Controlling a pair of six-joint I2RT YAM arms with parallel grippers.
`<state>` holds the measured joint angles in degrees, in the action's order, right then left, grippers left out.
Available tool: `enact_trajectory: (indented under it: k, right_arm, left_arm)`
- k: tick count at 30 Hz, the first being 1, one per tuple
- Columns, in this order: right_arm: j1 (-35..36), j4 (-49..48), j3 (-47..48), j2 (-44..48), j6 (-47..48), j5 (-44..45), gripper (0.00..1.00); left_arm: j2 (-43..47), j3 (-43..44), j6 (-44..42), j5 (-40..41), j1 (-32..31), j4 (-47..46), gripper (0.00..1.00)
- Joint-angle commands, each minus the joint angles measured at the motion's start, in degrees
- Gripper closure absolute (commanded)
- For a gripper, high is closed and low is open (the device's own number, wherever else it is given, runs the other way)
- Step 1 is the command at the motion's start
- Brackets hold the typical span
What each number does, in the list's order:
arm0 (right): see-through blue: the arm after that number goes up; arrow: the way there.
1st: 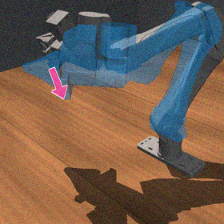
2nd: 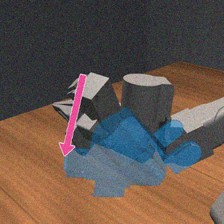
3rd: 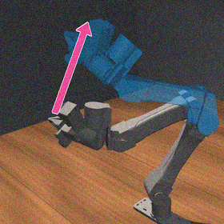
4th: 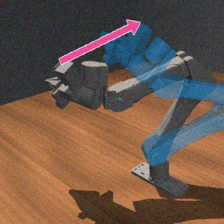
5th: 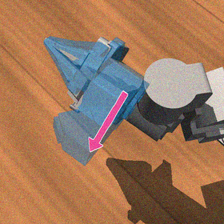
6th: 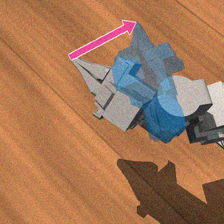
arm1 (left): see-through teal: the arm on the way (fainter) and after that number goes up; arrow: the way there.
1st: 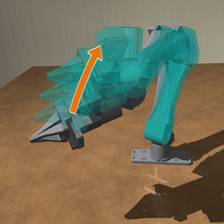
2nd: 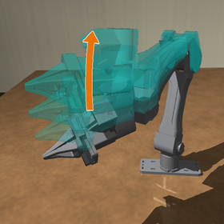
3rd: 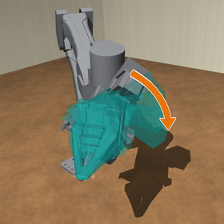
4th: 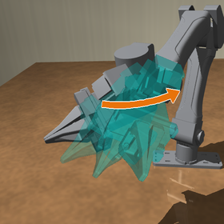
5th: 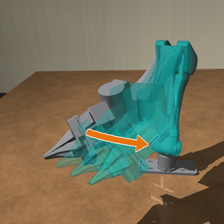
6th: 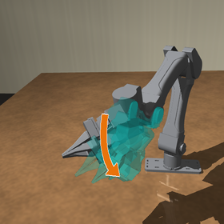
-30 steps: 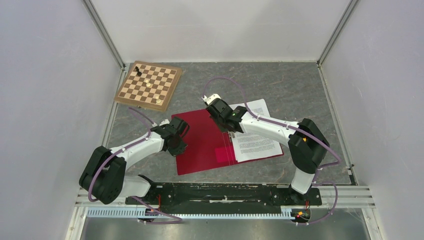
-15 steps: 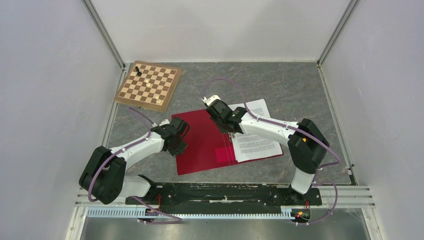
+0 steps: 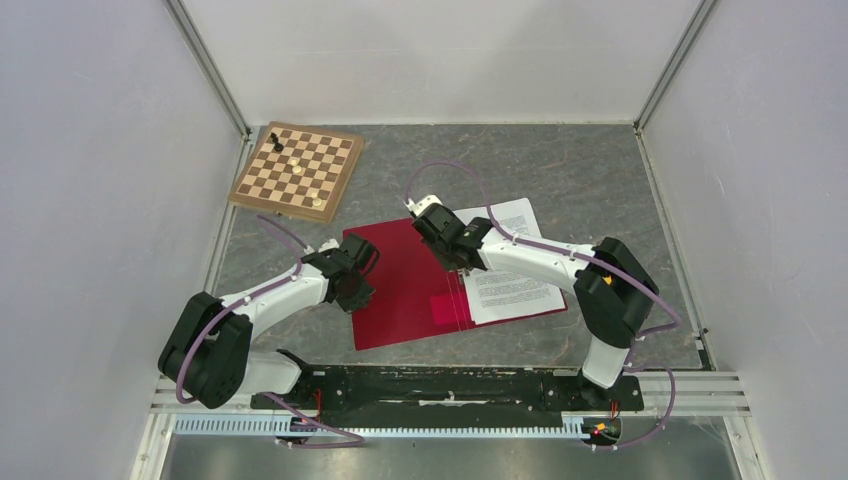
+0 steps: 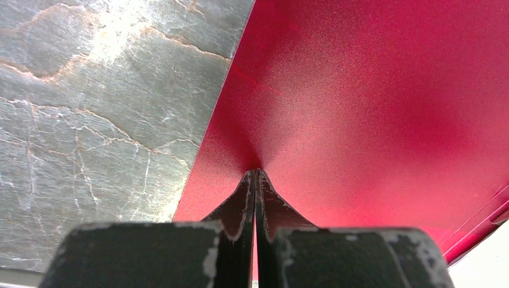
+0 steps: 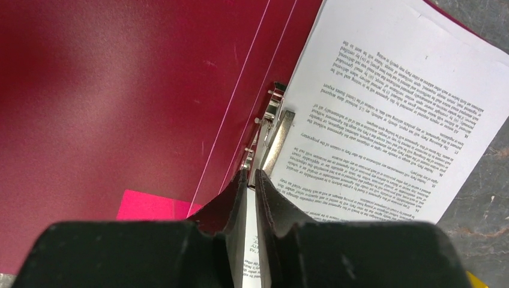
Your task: Put the files into the folder
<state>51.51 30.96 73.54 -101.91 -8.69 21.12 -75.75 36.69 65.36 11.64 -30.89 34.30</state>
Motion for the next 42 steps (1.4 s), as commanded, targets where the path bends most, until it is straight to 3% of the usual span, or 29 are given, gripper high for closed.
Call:
enact_trajectory:
  k: [1,19,42]
  right_arm:
    - [0.44,0.24,-1.69,2.01,0.55,1.69,0.89]
    - [0.53,-0.54,-8.16,4.61,-0.87,2.25,0.98]
    - [0.53,-3.54,-14.26,4.65,-2.16,0.58,1.00]
  left_arm:
    - [-0.88,-0.64,2.16,3.54,-0.13,2.27,0.98]
    - [-0.27,-0.61,4.50,6.60,-0.13,5.33,0.98]
    - [-0.51,-0.85,6.09,8.07,-0.15,6.21,0.98]
